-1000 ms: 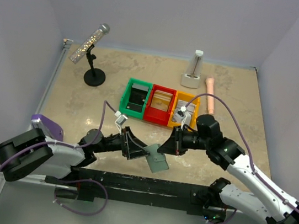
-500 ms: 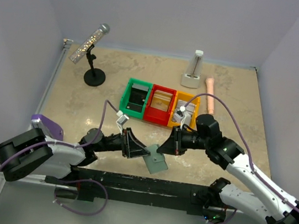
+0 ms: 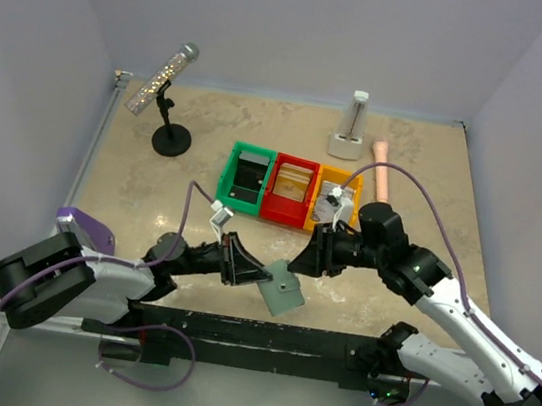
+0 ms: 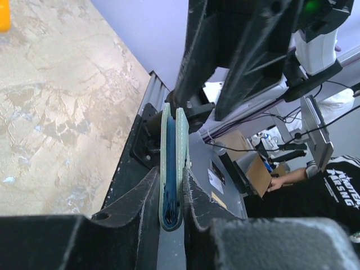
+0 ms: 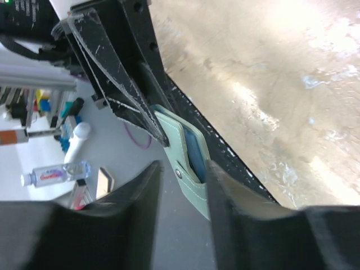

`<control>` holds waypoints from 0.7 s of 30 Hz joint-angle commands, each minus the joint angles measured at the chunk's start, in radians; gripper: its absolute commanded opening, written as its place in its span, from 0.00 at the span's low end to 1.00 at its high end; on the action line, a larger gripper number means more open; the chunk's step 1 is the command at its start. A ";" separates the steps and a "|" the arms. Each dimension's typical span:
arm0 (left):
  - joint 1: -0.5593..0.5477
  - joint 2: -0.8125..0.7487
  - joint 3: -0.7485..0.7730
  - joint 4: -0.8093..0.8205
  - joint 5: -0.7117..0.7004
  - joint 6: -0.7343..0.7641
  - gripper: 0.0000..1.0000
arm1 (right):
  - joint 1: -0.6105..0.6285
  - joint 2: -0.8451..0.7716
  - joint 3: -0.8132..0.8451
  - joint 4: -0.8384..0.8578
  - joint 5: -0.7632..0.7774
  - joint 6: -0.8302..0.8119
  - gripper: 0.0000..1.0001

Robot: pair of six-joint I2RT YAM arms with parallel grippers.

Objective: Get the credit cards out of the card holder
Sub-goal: Open the card holder at the center of the board.

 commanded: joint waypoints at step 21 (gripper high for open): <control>-0.070 -0.340 0.573 -1.509 -0.625 0.216 0.00 | 0.338 0.158 0.392 -0.368 0.847 -0.151 0.65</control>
